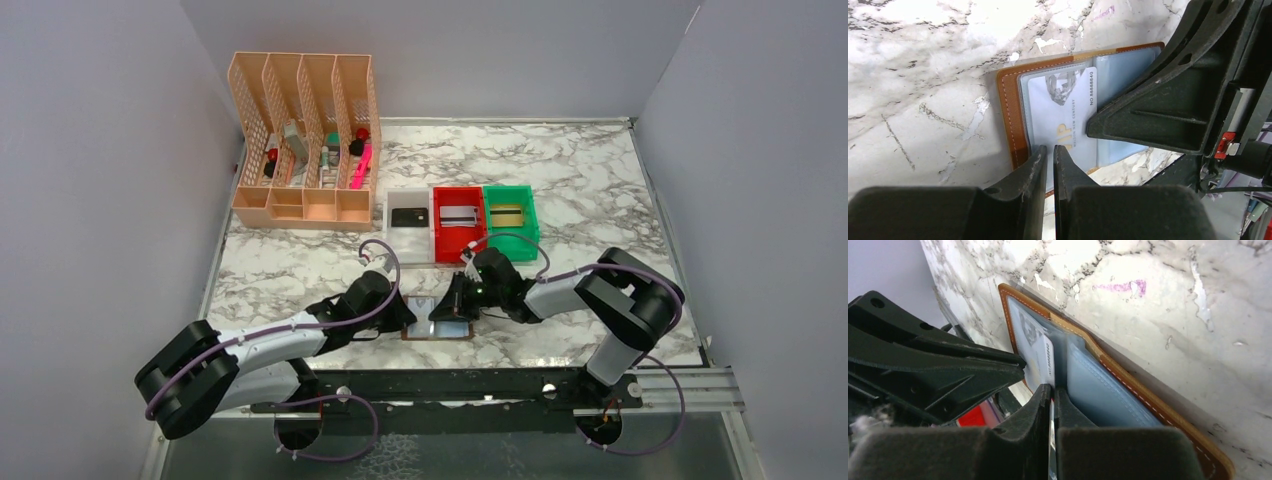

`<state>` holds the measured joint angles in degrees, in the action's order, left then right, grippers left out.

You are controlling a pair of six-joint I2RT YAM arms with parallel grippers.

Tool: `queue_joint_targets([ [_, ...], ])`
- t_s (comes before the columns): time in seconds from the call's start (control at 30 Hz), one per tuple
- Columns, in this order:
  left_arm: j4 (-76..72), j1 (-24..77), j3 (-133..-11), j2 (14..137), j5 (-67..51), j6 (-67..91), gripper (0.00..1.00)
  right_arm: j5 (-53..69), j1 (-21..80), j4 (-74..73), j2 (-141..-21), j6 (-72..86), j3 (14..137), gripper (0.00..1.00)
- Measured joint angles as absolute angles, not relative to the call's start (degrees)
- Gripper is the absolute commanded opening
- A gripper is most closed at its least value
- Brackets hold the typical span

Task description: Take the credit cards out of the card holder

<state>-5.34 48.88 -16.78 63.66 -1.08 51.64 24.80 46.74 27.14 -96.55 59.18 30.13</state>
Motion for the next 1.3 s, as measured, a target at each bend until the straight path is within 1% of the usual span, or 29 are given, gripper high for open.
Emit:
queue_joint_targets([
  [0.07,-5.7,48.9,-16.6,63.8,-1.1,51.8,0.14,26.2,45.9,29.4,-96.7,59.9,29.0,0.01],
  [0.43,-5.0,48.9,-16.3,63.6,-0.4,52.8,0.12,38.2,39.1,39.7,-97.8,59.9,23.7,0.01],
  [0.63,-5.1,48.9,-16.3,63.8,-0.4,52.9,0.10,40.1,37.5,39.7,-98.0,57.6,22.7,0.01],
  [0.77,-5.1,48.9,-16.3,63.8,-0.4,52.9,0.10,39.6,35.5,34.4,-94.3,55.2,21.4,0.02],
  [0.8,-5.1,48.9,-16.3,63.8,-0.4,52.9,0.11,39.3,35.2,33.1,-93.1,54.6,21.2,0.03],
  [0.9,-5.1,48.9,-16.3,63.7,-0.4,52.9,0.10,38.9,34.9,31.5,-91.5,53.7,21.1,0.17],
  [1.0,-5.1,48.9,-16.3,63.7,-0.4,52.5,0.09,38.9,34.9,32.4,-91.9,54.3,20.6,0.25],
  [1.13,-5.1,48.9,-16.6,64.2,-0.5,51.9,0.08,39.1,34.9,34.8,-92.7,55.7,20.2,0.29],
  [1.3,-5.1,48.9,-17.2,65.1,-0.6,51.5,0.08,38.8,35.3,34.4,-92.7,55.8,21.1,0.29],
])
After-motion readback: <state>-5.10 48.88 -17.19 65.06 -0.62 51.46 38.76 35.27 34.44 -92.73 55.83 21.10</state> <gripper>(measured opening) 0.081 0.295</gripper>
